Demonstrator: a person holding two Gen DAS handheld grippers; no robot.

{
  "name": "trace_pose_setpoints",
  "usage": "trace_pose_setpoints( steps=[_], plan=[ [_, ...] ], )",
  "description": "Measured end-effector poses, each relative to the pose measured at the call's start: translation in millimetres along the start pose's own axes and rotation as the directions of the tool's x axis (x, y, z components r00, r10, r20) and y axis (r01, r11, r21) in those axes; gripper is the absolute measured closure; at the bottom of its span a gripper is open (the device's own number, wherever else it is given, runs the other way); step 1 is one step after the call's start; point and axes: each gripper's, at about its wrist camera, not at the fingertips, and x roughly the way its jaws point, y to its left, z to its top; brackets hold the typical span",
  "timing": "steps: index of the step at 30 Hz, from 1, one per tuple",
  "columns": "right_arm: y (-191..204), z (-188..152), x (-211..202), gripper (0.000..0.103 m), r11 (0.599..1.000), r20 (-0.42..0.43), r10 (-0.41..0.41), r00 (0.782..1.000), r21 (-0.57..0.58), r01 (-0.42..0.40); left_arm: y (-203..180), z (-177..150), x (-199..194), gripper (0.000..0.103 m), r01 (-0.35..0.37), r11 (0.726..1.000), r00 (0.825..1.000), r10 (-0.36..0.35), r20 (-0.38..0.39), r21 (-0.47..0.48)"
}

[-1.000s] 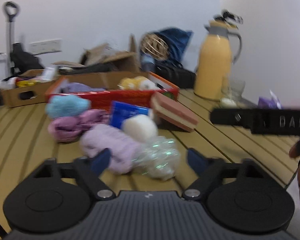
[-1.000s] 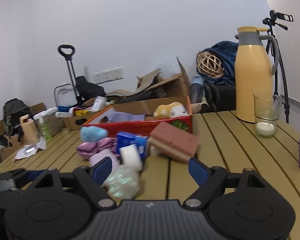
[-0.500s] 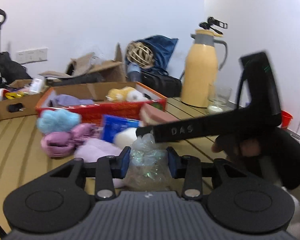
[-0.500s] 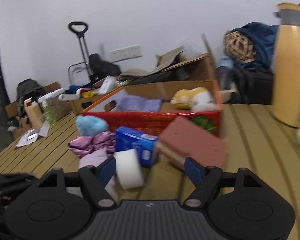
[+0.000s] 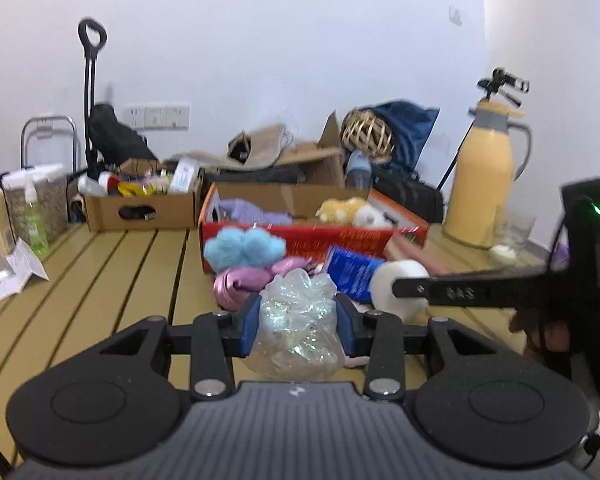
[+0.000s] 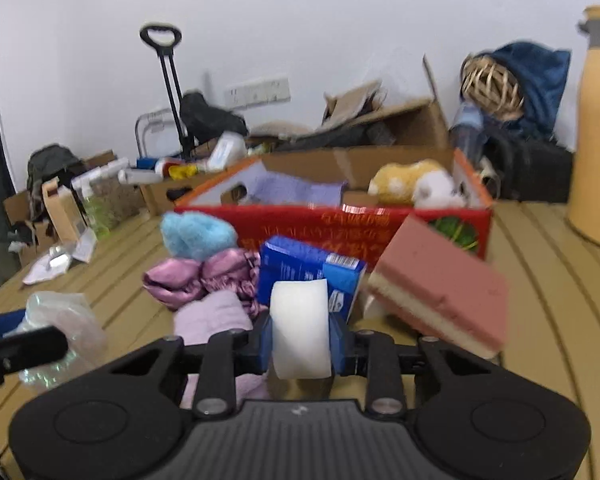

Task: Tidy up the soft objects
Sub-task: 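Grasp the clear plastic bag with the left gripper while the right grasps the white roll, then carry the bag and roll into the cardboard box while both grippers open there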

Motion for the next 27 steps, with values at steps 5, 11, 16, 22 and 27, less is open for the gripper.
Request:
trace_pose_setpoints(
  steps=[5,11,16,22,27],
  plan=[
    [16,-15,-78,0.075,1.0,0.071,-0.004,0.997,0.014,0.003,-15,2,-47,0.063,0.017,1.0,0.999,-0.017,0.049,-0.009],
    [50,-31,-160,0.075,0.999,0.141,0.033,0.989,-0.014,-0.031,-31,-3,-101,0.063,0.049,0.999,0.992,-0.048,0.114,-0.005],
    [66,-37,-194,0.075,0.999,0.178,0.049,0.983,-0.031,-0.045,-32,-3,-120,0.062,0.06,0.998,0.99,-0.058,0.13,-0.012],
    [71,-30,-188,0.075,0.998,0.172,0.056,0.984,-0.046,-0.049,-26,12,-100,0.062,0.082,0.997,0.988,-0.082,0.131,0.008],
    [60,11,-149,0.075,0.994,0.143,0.092,0.985,-0.069,-0.083,-9,63,-20,0.061,0.218,0.976,0.972,-0.219,0.083,0.012]
  ],
)
